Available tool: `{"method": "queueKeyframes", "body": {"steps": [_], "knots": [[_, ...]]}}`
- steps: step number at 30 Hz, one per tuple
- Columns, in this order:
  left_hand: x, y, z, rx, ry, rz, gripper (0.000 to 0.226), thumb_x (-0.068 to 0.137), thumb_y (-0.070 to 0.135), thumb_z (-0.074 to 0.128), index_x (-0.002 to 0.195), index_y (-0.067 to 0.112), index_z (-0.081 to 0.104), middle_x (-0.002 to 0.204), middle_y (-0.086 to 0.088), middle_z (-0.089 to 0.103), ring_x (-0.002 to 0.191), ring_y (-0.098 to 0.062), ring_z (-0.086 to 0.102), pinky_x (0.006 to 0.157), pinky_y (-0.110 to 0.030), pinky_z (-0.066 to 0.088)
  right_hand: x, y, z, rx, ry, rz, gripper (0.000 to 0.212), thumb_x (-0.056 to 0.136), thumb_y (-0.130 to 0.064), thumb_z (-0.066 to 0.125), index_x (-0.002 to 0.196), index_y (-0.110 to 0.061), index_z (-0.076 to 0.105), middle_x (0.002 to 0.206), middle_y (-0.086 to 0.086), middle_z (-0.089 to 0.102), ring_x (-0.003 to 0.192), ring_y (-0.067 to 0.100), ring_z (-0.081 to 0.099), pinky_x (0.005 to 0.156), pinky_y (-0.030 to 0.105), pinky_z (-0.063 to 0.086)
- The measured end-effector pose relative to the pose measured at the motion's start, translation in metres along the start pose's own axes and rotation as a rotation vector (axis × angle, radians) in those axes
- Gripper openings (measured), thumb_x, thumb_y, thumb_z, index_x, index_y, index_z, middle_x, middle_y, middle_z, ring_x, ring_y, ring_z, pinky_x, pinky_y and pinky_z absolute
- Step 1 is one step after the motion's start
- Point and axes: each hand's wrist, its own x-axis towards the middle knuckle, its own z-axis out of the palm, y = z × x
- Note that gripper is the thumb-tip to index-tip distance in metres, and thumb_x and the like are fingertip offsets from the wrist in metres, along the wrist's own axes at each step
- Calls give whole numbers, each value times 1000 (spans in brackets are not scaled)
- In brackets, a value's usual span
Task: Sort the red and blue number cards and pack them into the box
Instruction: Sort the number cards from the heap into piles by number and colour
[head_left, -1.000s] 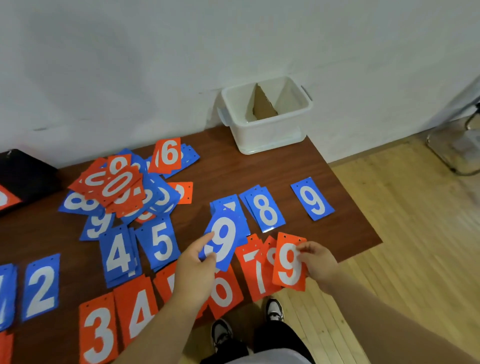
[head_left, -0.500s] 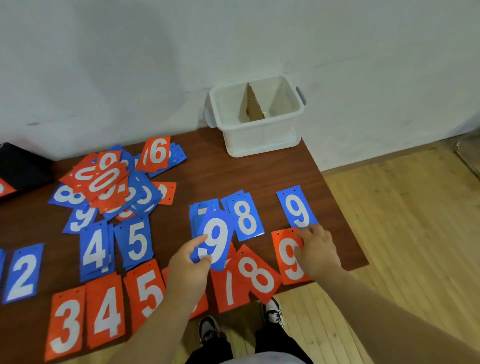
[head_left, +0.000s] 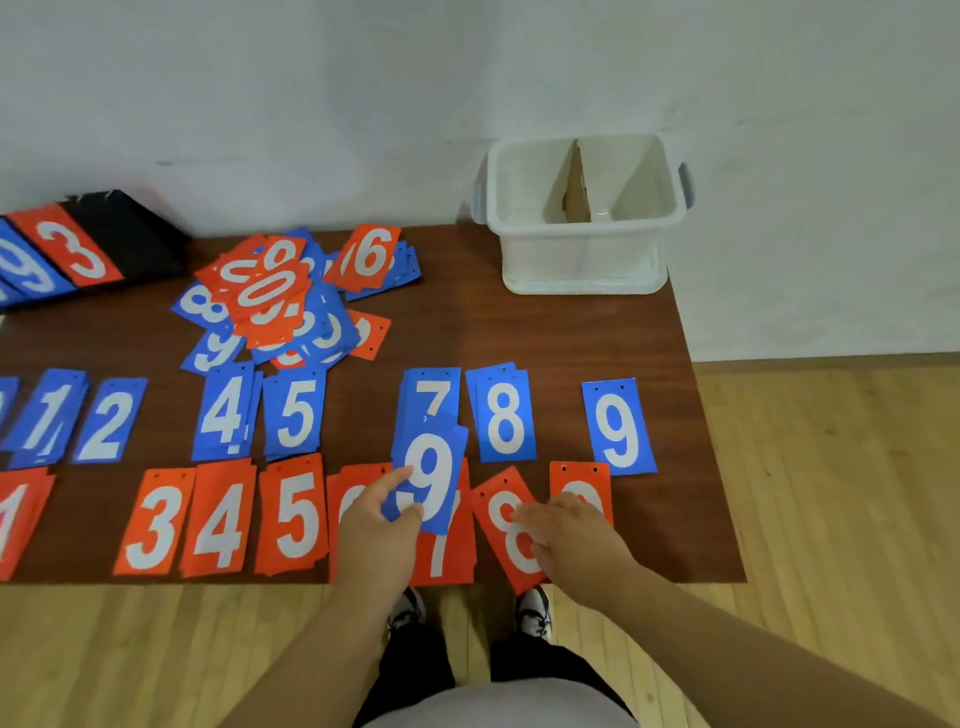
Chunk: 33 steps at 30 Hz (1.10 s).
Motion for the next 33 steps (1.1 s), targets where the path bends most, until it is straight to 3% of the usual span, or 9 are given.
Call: {"method": "queueKeyframes", "body": {"steps": [6, 9, 15, 18, 23, 25, 28, 30, 33], "knots": [[-3, -7, 7, 132, -9, 89, 37, 102, 12, 59, 134, 29, 63, 126, -2, 64, 94, -25, 71, 50, -21, 54, -5, 13, 3, 207, -43, 169, 38, 103, -38, 52, 141, -36, 53, 127, -10, 66, 104, 8, 65, 86, 21, 57], [-7, -9, 10, 240, -31, 155, 38, 101, 11, 60, 132, 34, 63, 127, -2, 65, 88, -17, 71, 51, -24, 56, 0, 19, 3, 350, -52, 240, 33, 100, -37, 58, 133, -36, 59, 120, -12, 68, 99, 7, 66, 80, 17, 57], [-8, -8, 18, 383, -122, 210, 41, 96, 5, 67, 121, 37, 64, 129, 2, 63, 112, -15, 65, 65, -23, 62, 15, -1, -34, 977, 67, 381, 23, 96, -32, 68, 118, -35, 62, 111, -15, 69, 98, 9, 69, 85, 27, 60], [-8, -8, 25, 439, -170, 254, 41, 94, 5, 70, 119, 36, 64, 123, 10, 60, 109, -8, 61, 68, -13, 58, 23, -17, -51, 1122, 37, 308, 22, 96, -31, 69, 116, -35, 63, 108, -12, 72, 97, 10, 73, 80, 28, 62], [-3, -6, 43, 474, -221, 278, 38, 91, 9, 75, 116, 37, 64, 121, 10, 62, 106, -8, 64, 63, -11, 54, 32, -16, -63, 1122, 190, 373, 27, 91, -23, 76, 112, -29, 61, 96, -8, 75, 94, 10, 74, 73, 31, 64], [-1, -4, 51, 504, -223, 287, 37, 94, 13, 72, 121, 36, 64, 120, 12, 64, 104, -4, 64, 62, -7, 51, 36, 1, -71, 991, 295, 458, 34, 91, -23, 76, 115, -32, 54, 93, -7, 73, 89, 11, 73, 65, 28, 63], [3, -2, 55, 588, -216, 315, 34, 99, 18, 65, 128, 34, 62, 119, 20, 64, 106, 1, 59, 69, -4, 45, 38, 49, -81, 726, 441, 553, 26, 94, -23, 71, 103, -29, 48, 96, -6, 66, 89, 13, 68, 58, 26, 59], [8, -2, 52, 623, -214, 309, 31, 100, 19, 63, 126, 36, 62, 117, 21, 63, 111, -3, 59, 80, -8, 45, 40, 84, -84, 519, 422, 590, 19, 97, -27, 67, 98, -25, 49, 99, -3, 65, 92, 16, 64, 59, 28, 59], [16, -2, 43, 665, -192, 289, 30, 101, 19, 61, 121, 40, 62, 115, 22, 63, 113, -4, 59, 86, -16, 47, 45, 117, -81, 372, 304, 613, 21, 96, -34, 67, 108, -24, 52, 106, -2, 63, 95, 16, 62, 62, 27, 59]]}}
